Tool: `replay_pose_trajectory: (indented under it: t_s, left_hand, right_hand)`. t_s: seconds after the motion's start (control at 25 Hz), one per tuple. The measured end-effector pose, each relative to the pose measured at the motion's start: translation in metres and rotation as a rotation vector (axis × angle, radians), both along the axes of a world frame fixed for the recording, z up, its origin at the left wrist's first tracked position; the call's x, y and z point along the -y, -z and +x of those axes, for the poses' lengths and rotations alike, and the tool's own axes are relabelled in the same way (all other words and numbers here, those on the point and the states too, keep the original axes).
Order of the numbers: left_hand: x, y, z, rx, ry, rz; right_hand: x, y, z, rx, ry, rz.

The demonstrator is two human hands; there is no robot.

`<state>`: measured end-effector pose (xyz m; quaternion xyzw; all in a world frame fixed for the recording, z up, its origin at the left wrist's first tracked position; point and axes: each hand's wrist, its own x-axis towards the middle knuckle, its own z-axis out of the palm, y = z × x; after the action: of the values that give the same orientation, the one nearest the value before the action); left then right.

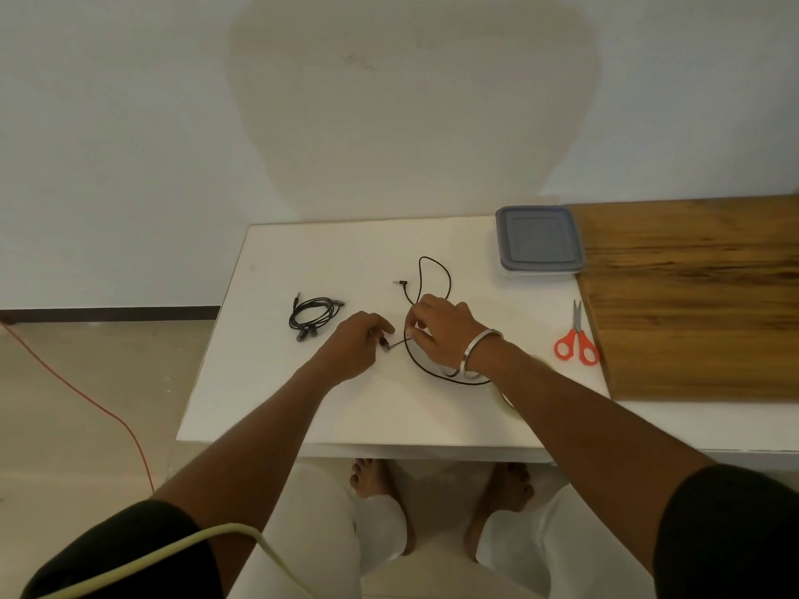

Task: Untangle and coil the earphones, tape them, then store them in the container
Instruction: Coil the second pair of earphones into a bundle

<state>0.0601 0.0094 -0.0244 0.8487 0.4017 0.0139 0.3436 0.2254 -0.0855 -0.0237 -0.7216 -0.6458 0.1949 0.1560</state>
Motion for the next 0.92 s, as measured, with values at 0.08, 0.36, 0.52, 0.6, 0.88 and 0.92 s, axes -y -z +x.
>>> replay_pose_trajectory:
  t_s: [0.08, 0.36, 0.52, 0.6, 0.88, 0.92]
  left_hand:
    - [0.002, -0.001, -0.004, 0.020, 0.049, -0.019]
    - [0.002, 0.009, -0.006, 0.056, 0.092, 0.086]
    - [-0.001, 0.012, -0.007, 0.050, -0.010, 0.172]
    - [-0.003, 0.010, -0.008, 0.036, -0.057, 0.227]
    - [-0.003, 0.007, -0.013, -0.009, -0.084, 0.289]
    - [-0.001, 0.006, -0.012, -0.001, -0.074, 0.317]
  right_hand:
    - [-0.001, 0.004, -0.002, 0.042, -0.043, -0.093]
    - [0.004, -0.002, 0.031, -0.108, 0.283, -0.101]
    - [-0.001, -0.005, 0.051, -0.010, 0.463, -0.118]
    - [-0.002, -0.005, 0.054, 0.019, 0.510, -0.138]
    - [-0.006, -0.004, 0.055, -0.277, 0.693, -0.155]
    - [-0.005, -0.005, 0.055, -0.290, 0.702, -0.140]
